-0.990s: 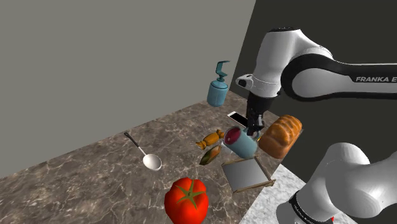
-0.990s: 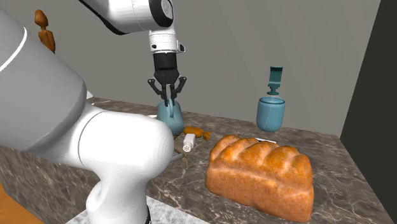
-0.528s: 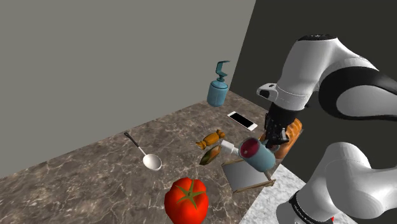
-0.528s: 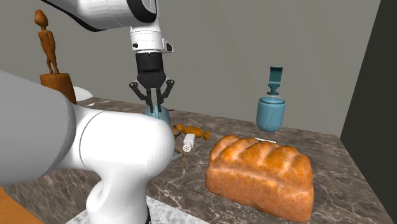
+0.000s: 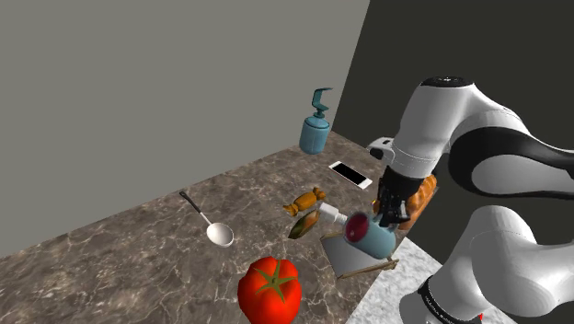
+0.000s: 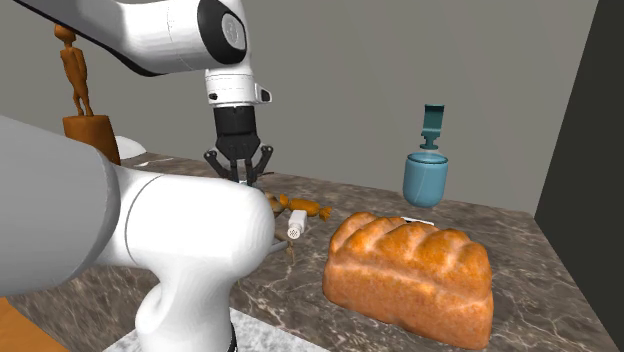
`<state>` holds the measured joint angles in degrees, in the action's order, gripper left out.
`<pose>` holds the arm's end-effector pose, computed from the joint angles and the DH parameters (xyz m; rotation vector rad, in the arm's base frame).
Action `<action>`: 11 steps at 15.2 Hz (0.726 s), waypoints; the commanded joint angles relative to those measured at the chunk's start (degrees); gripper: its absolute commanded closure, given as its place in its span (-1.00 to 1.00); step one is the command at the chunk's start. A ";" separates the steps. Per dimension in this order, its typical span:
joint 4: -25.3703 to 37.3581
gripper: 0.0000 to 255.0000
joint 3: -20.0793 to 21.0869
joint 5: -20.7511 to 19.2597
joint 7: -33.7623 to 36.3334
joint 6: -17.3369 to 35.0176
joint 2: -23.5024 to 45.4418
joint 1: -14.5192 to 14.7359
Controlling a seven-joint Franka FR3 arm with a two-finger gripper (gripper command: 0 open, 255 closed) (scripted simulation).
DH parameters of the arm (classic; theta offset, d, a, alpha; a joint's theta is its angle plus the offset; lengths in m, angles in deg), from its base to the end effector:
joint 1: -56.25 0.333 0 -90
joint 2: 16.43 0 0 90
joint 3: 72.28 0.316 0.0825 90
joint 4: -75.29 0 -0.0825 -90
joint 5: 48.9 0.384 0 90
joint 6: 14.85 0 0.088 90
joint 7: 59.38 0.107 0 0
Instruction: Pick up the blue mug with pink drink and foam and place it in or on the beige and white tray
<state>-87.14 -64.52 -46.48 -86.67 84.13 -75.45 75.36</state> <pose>0.2180 0.1112 0.4420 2.7838 1.2883 -0.1281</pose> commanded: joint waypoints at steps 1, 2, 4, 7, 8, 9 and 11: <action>-1.59 1.00 0.11 0.12 0.03 1.59 -0.07 0.08; -2.32 1.00 0.19 0.20 0.08 2.41 0.02 0.13; -3.76 1.00 0.37 0.38 0.18 4.09 0.27 0.23; -6.03 1.00 0.66 0.66 0.36 6.94 0.87 0.41; -6.02 1.00 0.66 0.65 0.36 6.94 0.88 0.42; -6.03 1.00 0.64 0.64 0.37 6.94 0.87 0.43; -6.03 1.00 0.57 0.58 0.43 6.94 0.88 0.50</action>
<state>-92.05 -63.84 -45.72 -86.13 95.27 -74.86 75.96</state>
